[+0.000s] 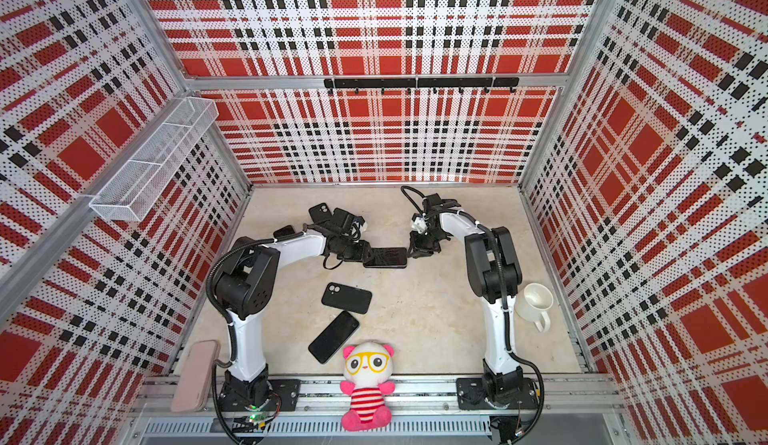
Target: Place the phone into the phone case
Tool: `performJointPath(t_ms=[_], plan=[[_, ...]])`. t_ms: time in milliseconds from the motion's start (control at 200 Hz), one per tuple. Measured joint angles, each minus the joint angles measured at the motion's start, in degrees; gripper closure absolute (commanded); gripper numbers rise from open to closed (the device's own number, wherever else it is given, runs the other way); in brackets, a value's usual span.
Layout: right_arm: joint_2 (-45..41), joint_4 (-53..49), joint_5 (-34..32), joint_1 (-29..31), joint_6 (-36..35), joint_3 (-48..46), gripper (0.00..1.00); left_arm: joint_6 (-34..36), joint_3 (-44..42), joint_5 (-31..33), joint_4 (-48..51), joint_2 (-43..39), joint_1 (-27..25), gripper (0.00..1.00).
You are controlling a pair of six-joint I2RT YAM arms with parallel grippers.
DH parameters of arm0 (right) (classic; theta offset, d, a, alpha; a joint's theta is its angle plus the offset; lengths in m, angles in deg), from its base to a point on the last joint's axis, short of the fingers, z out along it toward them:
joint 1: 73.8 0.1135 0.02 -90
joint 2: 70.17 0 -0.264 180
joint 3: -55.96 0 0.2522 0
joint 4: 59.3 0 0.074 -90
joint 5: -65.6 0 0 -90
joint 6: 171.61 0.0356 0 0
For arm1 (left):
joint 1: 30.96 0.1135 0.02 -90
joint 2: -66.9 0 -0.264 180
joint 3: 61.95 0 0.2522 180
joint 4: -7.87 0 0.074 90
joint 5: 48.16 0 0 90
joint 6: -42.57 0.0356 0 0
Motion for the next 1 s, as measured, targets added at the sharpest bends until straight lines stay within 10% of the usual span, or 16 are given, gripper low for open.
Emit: performJointPath(t_ms=[997], plan=[[0.00, 3.63, 0.15, 2.14, 3.74, -4.57, 0.93, -0.15, 0.00, 0.09, 0.44, 0.00, 0.00, 0.58]])
